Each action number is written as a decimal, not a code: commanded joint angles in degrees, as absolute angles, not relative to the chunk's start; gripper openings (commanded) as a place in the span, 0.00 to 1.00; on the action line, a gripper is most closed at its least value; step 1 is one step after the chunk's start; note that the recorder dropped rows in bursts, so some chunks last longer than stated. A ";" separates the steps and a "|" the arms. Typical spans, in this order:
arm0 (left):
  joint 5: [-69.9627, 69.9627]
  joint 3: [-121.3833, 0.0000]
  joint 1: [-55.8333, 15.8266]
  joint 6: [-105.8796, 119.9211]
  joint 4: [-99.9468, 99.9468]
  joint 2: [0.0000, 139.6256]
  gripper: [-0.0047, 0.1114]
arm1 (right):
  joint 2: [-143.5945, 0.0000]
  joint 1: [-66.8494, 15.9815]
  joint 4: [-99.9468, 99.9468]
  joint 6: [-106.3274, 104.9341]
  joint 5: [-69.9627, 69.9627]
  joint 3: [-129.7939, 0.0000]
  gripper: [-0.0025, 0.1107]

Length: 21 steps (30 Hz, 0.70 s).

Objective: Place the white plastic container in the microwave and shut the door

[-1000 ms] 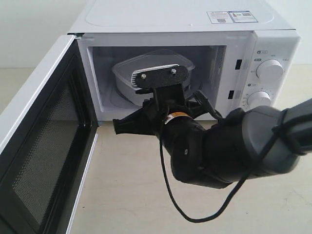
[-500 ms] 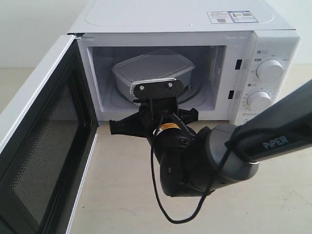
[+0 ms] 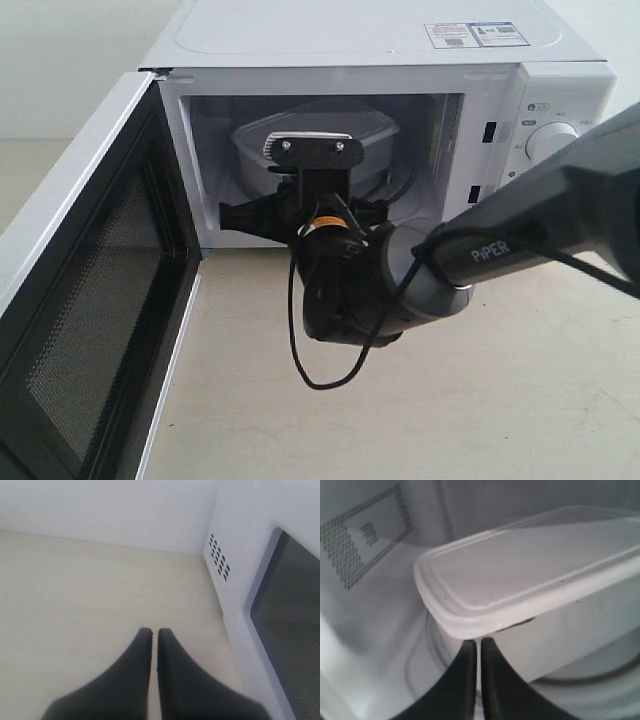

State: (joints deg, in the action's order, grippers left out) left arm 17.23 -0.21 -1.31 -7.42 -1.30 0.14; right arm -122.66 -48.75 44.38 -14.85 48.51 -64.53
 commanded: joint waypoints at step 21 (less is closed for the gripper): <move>16.89 0.00 -1.21 -7.19 -1.02 0.00 0.08 | -118.39 -53.40 52.04 -14.93 49.67 -60.99 0.02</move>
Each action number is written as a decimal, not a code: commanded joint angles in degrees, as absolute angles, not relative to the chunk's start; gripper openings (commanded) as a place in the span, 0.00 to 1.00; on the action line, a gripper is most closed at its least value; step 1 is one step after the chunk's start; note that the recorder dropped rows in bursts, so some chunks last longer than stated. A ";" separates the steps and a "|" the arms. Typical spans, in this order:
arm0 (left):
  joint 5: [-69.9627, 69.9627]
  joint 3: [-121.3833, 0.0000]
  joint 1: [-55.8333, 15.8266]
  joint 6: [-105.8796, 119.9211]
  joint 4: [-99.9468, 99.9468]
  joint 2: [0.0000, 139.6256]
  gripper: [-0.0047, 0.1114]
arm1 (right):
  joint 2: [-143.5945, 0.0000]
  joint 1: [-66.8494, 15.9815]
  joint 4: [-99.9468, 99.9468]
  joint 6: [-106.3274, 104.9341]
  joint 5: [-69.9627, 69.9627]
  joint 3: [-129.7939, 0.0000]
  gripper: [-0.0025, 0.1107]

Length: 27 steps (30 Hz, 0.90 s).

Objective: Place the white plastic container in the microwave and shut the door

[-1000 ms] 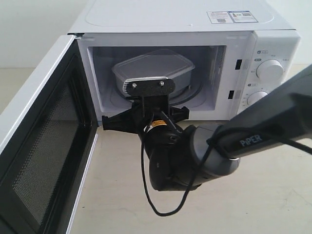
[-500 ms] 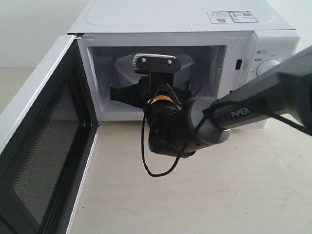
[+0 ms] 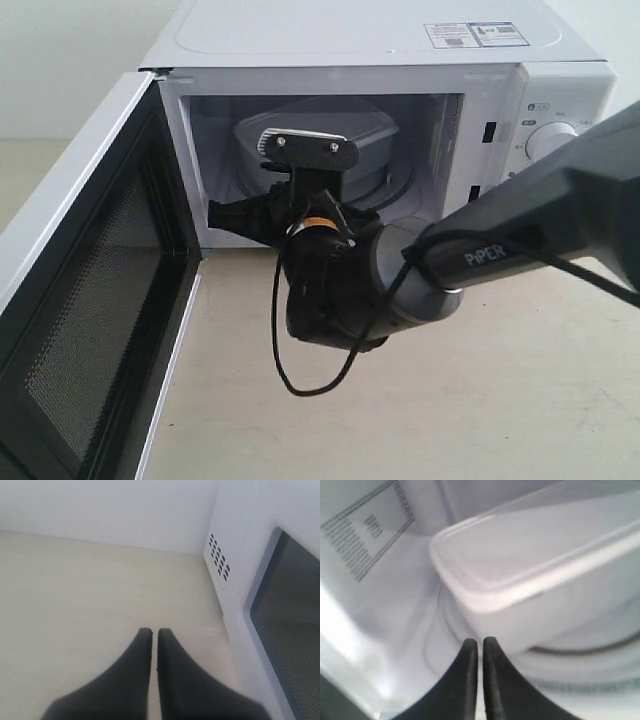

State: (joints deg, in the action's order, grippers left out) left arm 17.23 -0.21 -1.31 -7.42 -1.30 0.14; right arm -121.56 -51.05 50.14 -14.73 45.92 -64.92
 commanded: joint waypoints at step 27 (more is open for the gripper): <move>16.89 0.00 -1.21 -7.19 -1.02 0.00 0.08 | -71.26 -69.26 55.12 -31.89 19.96 -28.73 0.02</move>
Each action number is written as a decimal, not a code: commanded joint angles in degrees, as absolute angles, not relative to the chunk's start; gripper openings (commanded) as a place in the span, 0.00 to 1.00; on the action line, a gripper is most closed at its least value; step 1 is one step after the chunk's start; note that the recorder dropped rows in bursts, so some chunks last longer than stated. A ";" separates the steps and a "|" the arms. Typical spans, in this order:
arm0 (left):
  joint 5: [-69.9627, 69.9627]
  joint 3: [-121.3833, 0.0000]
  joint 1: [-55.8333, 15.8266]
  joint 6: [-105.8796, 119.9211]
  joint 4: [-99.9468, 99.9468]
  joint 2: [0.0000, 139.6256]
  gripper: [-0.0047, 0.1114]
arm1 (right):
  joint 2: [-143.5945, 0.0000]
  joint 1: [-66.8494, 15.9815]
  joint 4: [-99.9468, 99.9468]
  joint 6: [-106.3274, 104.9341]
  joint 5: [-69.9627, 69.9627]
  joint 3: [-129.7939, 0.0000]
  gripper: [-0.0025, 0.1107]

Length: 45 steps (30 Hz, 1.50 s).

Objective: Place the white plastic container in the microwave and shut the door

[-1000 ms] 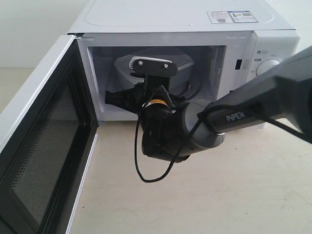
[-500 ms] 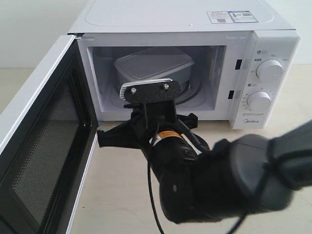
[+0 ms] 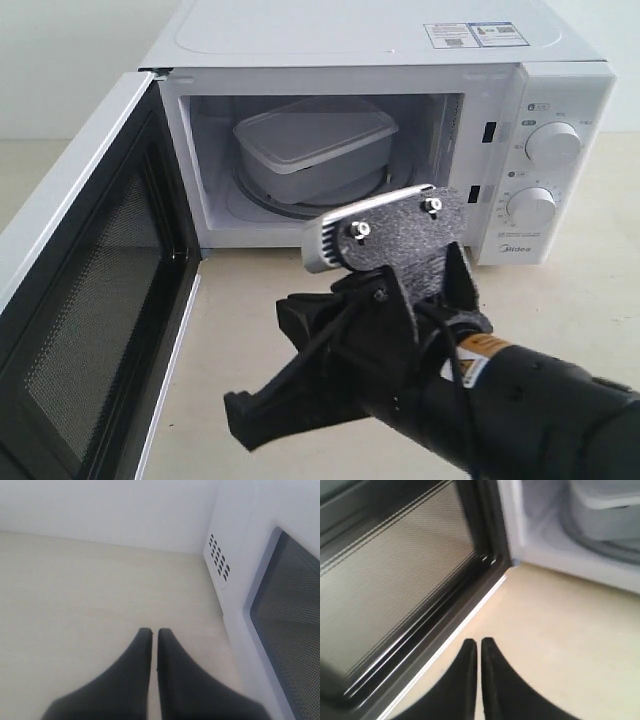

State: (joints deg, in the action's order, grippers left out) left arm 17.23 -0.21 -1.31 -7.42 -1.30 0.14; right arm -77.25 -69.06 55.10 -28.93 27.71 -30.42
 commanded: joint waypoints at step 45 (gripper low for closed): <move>16.89 0.00 -1.21 -7.19 -1.02 0.00 0.08 | -18.89 -2.13 53.50 -41.82 -8.96 -14.68 0.02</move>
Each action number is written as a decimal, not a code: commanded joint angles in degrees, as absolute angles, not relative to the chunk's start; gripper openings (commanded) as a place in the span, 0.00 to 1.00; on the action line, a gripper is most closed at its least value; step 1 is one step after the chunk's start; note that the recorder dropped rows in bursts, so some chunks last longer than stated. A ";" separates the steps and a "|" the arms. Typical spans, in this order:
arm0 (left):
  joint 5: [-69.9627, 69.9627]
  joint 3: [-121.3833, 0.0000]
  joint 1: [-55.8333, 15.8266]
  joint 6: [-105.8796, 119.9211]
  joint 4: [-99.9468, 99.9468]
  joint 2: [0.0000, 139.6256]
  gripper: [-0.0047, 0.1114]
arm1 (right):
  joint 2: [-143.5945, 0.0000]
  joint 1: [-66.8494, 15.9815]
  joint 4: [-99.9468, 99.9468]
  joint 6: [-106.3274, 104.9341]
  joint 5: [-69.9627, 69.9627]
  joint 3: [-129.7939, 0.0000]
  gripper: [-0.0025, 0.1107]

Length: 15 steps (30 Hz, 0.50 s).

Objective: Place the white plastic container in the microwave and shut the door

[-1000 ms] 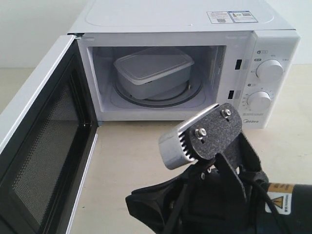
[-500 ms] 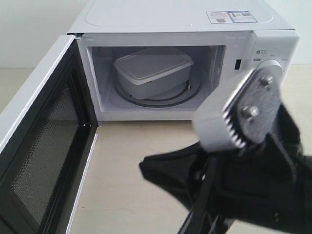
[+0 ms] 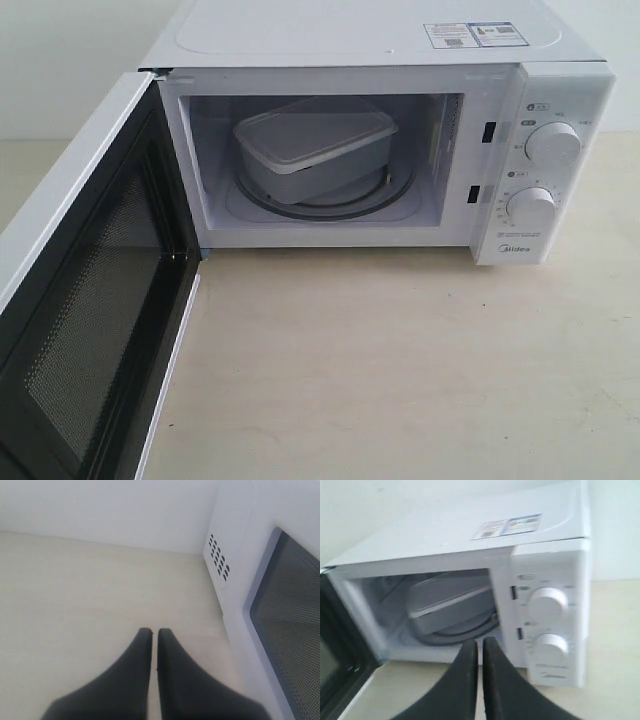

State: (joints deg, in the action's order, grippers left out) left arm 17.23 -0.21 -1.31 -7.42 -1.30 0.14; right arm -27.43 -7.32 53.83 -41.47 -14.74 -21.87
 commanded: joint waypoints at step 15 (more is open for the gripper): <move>16.89 0.00 -1.21 -7.19 -1.02 0.00 0.08 | 0.00 1.48 53.70 -38.41 -1.48 -1.87 0.02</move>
State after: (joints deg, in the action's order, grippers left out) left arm 17.23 -0.21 -1.31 -7.42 -1.30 0.14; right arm -0.46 1.16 53.90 -38.52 -2.08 -1.99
